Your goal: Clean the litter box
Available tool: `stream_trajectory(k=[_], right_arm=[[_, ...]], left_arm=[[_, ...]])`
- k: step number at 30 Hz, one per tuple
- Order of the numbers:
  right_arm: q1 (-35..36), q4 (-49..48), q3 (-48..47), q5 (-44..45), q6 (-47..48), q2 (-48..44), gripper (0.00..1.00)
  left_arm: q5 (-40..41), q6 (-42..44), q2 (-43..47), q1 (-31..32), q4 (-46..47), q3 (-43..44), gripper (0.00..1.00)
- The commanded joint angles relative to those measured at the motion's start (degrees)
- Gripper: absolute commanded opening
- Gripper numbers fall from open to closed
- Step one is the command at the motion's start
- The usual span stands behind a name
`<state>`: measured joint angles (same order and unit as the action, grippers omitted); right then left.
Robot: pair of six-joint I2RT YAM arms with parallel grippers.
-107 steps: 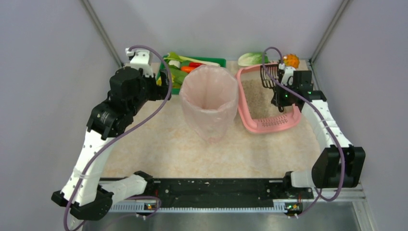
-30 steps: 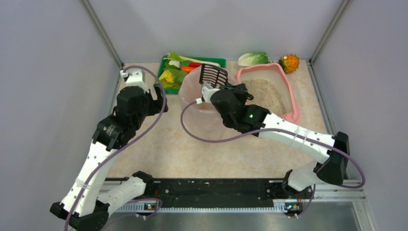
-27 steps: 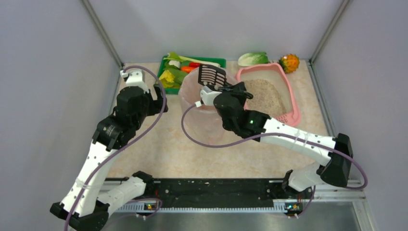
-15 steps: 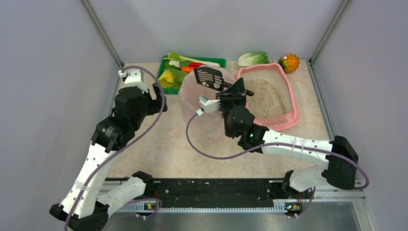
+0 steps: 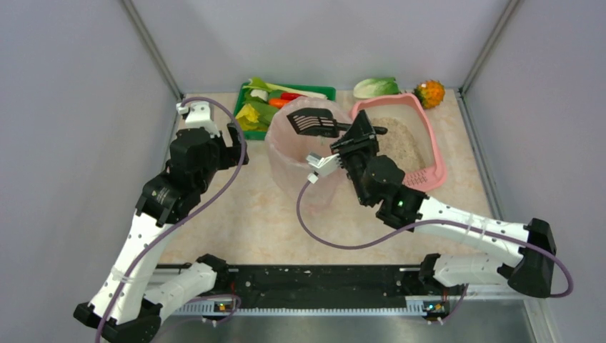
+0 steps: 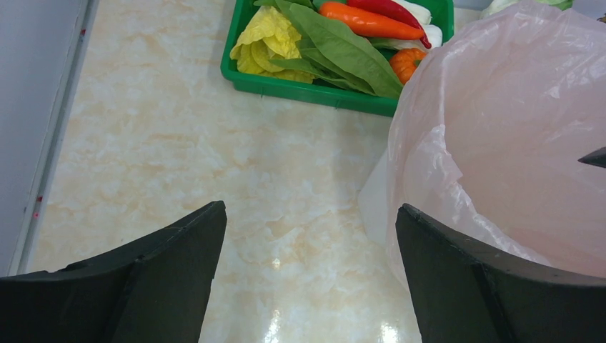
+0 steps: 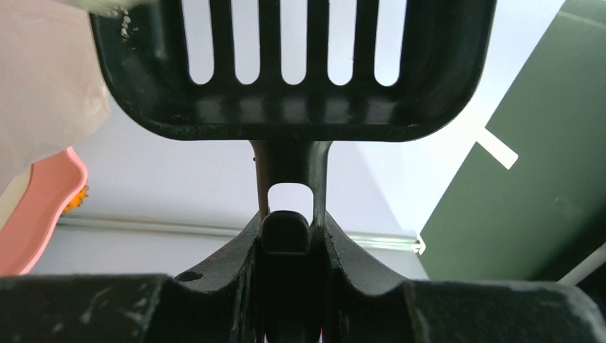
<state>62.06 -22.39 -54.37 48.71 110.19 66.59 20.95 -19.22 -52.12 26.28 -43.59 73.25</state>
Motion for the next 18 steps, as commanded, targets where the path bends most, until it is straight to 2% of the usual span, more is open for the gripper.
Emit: stream_trajectory(k=[1, 6, 9, 12, 15, 18], right_arm=[[-2.21, 9.06, -3.71, -5.16, 0.87, -1.44, 0.0], [-5.26, 17.52, -7.87, -7.78, 1.49, 0.82, 0.0], [-5.66, 12.44, -8.94, -8.33, 3.92, 1.32, 0.0], [-5.67, 11.62, -10.58, -8.05, 4.55, 2.74, 0.0], [-5.71, 13.13, -11.84, -7.74, 2.93, 3.38, 0.0], [-5.71, 18.32, -15.13, -5.73, -5.16, 3.8, 0.0]], left_arm=[[0.46, 1.12, 0.44, -0.19, 2.82, -0.15, 0.94], [-0.08, 1.12, 0.58, -0.18, 2.86, -0.11, 0.94], [0.24, 1.12, 1.23, -0.18, 2.75, -0.46, 0.94], [0.38, 1.03, 2.13, -0.24, 2.71, -1.02, 0.94], [0.25, 0.94, 2.75, -0.18, 2.72, -1.02, 0.94], [-0.65, 0.88, 3.08, -0.19, 3.15, -0.37, 0.94]])
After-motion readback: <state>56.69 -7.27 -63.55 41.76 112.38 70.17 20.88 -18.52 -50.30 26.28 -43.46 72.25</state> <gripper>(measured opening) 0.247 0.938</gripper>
